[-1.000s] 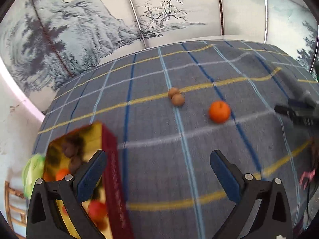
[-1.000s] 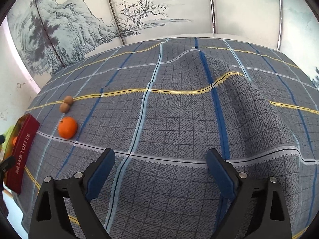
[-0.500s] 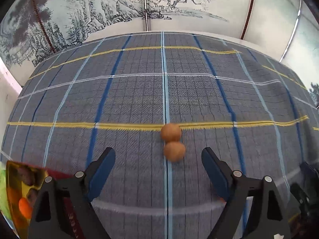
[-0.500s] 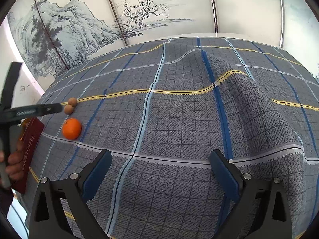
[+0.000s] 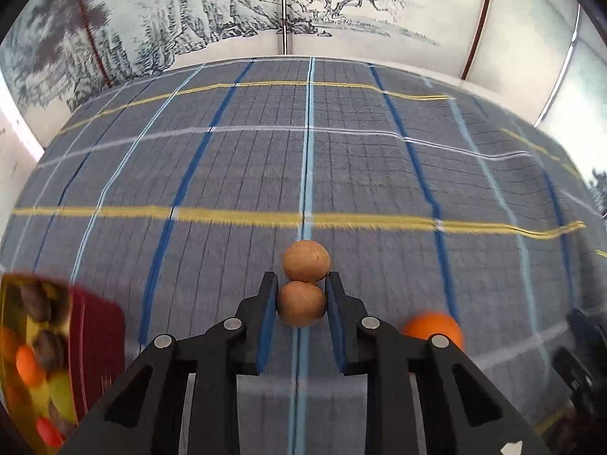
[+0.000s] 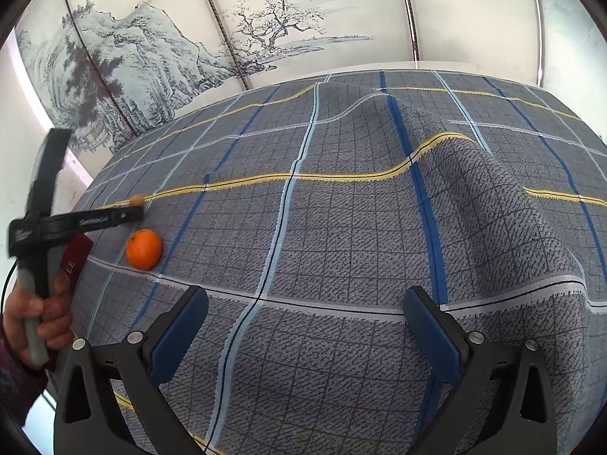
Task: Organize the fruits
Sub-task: 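Carry the nuts into the tin with the left tool while the right tool grasps an orange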
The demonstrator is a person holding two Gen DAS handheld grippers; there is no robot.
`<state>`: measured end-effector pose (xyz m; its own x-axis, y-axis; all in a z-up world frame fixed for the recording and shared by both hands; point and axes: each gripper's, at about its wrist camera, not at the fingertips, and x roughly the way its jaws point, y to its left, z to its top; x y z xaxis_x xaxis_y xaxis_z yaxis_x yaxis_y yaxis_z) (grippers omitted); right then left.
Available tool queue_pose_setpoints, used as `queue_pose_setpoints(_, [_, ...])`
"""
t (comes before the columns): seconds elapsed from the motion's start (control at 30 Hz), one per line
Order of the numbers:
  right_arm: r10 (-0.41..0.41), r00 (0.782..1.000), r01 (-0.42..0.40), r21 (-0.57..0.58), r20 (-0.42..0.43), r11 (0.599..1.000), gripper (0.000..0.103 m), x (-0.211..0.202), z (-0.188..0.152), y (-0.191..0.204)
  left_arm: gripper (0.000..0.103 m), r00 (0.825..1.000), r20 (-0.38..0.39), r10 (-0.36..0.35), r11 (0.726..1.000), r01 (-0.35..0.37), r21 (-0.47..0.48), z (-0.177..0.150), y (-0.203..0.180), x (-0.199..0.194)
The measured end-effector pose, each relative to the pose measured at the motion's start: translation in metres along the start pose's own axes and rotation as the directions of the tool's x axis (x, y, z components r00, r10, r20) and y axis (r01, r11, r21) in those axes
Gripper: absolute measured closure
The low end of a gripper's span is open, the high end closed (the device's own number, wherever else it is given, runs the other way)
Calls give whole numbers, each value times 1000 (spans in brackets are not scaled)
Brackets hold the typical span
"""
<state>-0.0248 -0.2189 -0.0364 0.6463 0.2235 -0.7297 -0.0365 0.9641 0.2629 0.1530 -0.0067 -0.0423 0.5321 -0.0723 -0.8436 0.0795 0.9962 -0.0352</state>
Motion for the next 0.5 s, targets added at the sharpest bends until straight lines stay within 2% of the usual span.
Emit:
queue_pose_setpoints(0.23, [0, 1000, 0, -16, -3, 1000, 1, 0, 0, 2, 81, 999, -9, -51, 998, 51, -30, -39, 1, -37])
queue_pose_setpoints(0.37, [112, 994, -113, -117, -15, 987, 6, -3, 3, 30, 81, 998, 6, -70, 997, 70, -21, -53, 1, -59])
queue_pose_setpoints(0.5, [187, 982, -190, -276, -36, 942, 8, 4, 10, 78, 81, 996, 38, -75, 997, 75, -2, -60, -1, -81])
